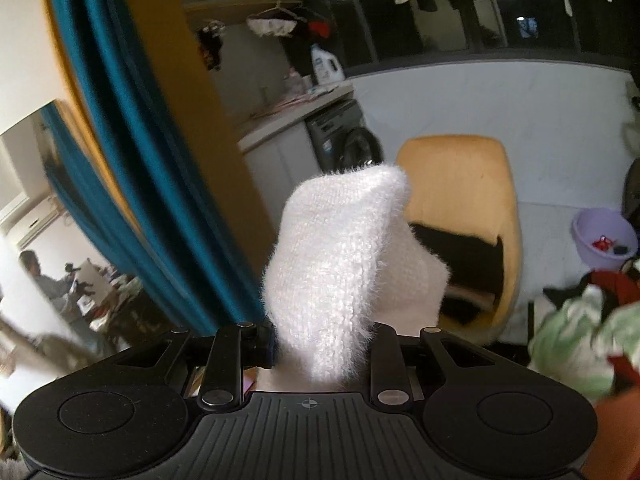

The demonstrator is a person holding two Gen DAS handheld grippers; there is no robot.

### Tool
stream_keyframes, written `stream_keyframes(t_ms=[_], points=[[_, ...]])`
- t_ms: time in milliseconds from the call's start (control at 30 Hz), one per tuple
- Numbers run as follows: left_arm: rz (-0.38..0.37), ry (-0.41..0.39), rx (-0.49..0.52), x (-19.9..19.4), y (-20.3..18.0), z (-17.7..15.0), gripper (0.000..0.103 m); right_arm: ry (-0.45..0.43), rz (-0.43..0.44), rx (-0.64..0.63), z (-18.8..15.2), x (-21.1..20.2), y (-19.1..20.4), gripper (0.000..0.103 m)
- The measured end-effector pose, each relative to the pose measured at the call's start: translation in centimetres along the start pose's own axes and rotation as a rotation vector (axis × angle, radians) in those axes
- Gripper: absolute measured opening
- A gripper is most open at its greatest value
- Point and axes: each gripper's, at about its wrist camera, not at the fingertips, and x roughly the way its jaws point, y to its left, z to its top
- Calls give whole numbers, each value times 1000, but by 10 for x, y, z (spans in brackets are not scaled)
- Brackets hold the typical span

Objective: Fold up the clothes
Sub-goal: 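Carry the folded sweater with both grippers toward the yellow chair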

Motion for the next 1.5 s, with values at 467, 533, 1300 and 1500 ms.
stream_keyframes(t_ms=[467, 533, 1300, 1500], points=[[-169, 320, -272, 142, 58, 206, 100, -113, -240, 222, 144, 197, -51, 23], [-244, 371, -421, 174, 71, 212, 102, -118, -256, 251, 159, 219, -59, 23], [-195, 161, -541, 283, -46, 202, 14, 10, -230, 398, 222, 274, -250, 22], [-80, 119, -443, 277, -63, 229, 14, 84, -204, 579, 178, 302, -321, 22]])
